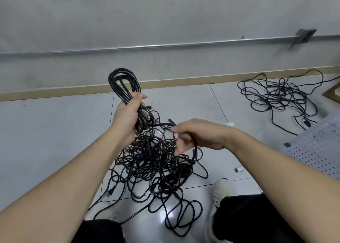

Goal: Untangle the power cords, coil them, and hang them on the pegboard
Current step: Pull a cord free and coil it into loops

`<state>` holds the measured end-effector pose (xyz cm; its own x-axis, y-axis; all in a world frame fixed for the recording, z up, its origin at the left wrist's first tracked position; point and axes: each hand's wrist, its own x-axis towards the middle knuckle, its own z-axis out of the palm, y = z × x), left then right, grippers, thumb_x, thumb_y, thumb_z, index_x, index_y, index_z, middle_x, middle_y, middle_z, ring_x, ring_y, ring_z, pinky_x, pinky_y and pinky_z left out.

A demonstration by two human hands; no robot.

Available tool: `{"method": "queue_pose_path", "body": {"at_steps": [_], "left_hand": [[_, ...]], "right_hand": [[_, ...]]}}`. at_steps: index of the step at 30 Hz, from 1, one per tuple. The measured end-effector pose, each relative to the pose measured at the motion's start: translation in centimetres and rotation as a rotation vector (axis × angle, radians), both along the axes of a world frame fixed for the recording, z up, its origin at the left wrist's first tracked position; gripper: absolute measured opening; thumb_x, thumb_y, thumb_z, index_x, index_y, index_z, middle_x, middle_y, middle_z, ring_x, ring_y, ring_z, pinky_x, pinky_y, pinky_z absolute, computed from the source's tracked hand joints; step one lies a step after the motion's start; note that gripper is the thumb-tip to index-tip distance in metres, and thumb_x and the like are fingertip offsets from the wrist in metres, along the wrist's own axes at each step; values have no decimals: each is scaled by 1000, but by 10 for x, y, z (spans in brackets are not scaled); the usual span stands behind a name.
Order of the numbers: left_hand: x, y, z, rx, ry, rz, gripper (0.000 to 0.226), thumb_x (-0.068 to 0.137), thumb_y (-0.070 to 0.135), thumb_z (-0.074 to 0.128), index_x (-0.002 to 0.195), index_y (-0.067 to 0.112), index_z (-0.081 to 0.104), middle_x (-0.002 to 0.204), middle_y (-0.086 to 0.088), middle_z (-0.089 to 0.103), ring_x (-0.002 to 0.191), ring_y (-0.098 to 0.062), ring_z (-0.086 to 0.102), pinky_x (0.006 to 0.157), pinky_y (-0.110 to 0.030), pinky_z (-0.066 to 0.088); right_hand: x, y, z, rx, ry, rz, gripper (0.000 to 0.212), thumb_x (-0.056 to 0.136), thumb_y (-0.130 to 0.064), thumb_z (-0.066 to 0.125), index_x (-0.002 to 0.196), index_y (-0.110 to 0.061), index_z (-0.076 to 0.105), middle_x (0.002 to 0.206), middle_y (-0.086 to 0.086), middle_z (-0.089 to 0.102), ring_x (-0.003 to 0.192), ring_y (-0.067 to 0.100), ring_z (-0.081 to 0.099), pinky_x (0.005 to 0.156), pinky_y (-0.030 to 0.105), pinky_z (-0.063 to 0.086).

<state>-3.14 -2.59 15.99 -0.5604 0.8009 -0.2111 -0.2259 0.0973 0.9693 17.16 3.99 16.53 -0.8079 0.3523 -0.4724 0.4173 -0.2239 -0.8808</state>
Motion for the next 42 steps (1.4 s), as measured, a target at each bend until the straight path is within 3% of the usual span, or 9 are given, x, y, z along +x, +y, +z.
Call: {"method": "queue_pose_path", "body": {"at_steps": [4, 11, 16, 23, 29, 33, 35, 38, 42], "left_hand": [[-3, 1, -5, -71, 169, -46, 23, 97, 27, 59, 80, 35, 70, 86, 6, 57, 77, -17, 53, 63, -30, 44], [3, 4, -9, -191, 220, -259, 17, 101, 17, 55, 91, 21, 68, 74, 0, 55, 53, -13, 59, 56, -27, 48], [4, 2, -9, -218, 178, -347, 19, 103, 16, 54, 94, 21, 70, 77, 0, 54, 51, -7, 54, 48, -21, 44], [49, -6, 2, -317, 271, -587, 36, 103, 52, 48, 98, 34, 78, 74, 6, 57, 61, -15, 55, 63, -31, 48], [54, -6, 4, -328, 428, -496, 72, 91, 82, 16, 91, 45, 78, 130, -17, 66, 123, -40, 59, 110, -53, 41], [59, -11, 10, -271, 457, -632, 67, 87, 77, 28, 96, 34, 79, 111, 0, 70, 103, -16, 66, 99, -37, 46], [61, -12, 7, -224, 495, -733, 40, 95, 56, 57, 94, 22, 77, 72, 18, 65, 73, -1, 59, 76, -17, 46], [63, -13, -1, -125, 455, -768, 14, 92, 25, 71, 89, 11, 72, 65, 16, 54, 63, -1, 50, 64, -16, 40], [61, -17, 0, -29, 403, -768, 17, 79, 20, 58, 87, 21, 74, 65, 6, 52, 64, -8, 48, 62, -18, 40]], "right_hand": [[11, 4, 9, 179, 57, -42, 21, 100, -19, 58, 82, -9, 61, 53, 1, 39, 43, 14, 38, 42, 18, 37], [11, 7, 13, -26, 355, -258, 13, 93, -21, 64, 82, -16, 69, 54, -6, 30, 45, 11, 30, 45, 22, 41], [5, 12, 11, 100, 326, -548, 22, 104, -28, 54, 91, -15, 67, 56, -7, 33, 47, 8, 25, 43, 18, 22], [-3, 8, 20, 245, 355, -648, 24, 100, -26, 62, 78, -17, 67, 55, -7, 33, 48, 8, 27, 44, 18, 25], [5, 11, 21, 158, 387, -609, 25, 105, -28, 53, 86, -15, 64, 57, -7, 38, 47, 7, 27, 43, 19, 21], [5, 14, 17, 403, 304, -730, 14, 94, -26, 71, 83, -17, 72, 64, -14, 57, 56, 1, 46, 53, 17, 37], [3, 16, 14, 487, 307, -810, 12, 84, -25, 82, 80, -18, 73, 92, -6, 68, 79, 1, 60, 73, 18, 47], [1, 19, 10, 664, 192, -907, 29, 73, -39, 89, 73, -29, 62, 123, -8, 56, 119, 3, 53, 101, 22, 40], [1, 18, 8, 441, 221, -875, 61, 68, -49, 89, 103, -36, 41, 116, 5, 65, 97, 15, 69, 95, 46, 55]]}}
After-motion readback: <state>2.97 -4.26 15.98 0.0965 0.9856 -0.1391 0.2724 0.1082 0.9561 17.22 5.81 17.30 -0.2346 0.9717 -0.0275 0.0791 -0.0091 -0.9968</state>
